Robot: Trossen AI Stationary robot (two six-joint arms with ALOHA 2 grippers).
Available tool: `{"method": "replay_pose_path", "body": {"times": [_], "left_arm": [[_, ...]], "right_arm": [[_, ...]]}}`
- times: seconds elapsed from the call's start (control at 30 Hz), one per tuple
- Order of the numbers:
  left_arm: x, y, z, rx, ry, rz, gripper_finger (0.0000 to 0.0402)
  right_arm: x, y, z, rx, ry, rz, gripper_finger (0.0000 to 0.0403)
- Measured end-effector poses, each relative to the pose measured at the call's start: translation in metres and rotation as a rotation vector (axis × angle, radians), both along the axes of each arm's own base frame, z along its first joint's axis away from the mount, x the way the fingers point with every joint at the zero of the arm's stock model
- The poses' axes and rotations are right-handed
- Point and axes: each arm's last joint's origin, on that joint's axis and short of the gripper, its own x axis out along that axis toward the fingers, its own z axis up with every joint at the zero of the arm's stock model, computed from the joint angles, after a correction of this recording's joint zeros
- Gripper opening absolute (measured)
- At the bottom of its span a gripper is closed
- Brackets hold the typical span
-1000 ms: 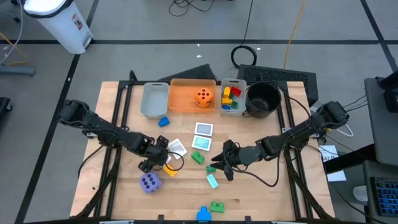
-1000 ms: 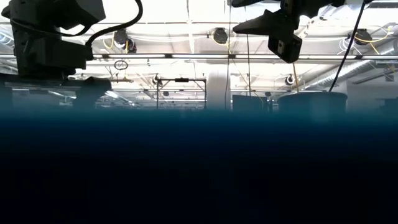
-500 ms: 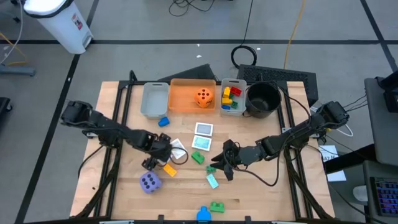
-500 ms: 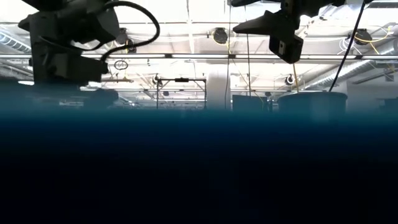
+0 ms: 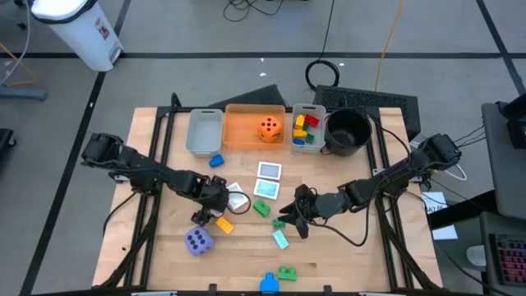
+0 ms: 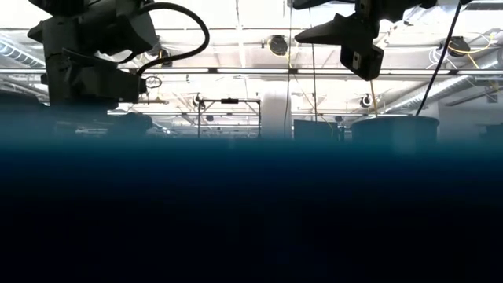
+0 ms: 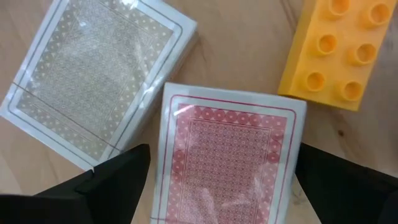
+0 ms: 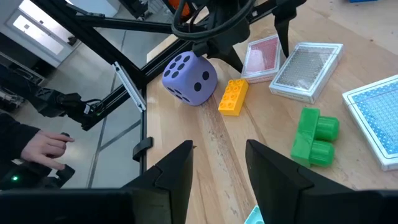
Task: Pick & Place Toys
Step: Put the red deck of cards into the left gray bin
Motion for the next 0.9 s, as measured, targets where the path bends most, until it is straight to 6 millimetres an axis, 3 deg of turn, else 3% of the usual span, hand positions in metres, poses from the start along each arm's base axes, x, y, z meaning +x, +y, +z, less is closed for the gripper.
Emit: {"method": "replay_pose_path", "body": {"times": [0.9], "left_arm": [[-0.0039, 0.0008, -0.0011, -0.004, 0.045, 0.039, 0.0392]], "right_arm": [[-0.0001, 0.0000, -0.0003, -0.003, 0.003, 0.000, 0.0141]]}}
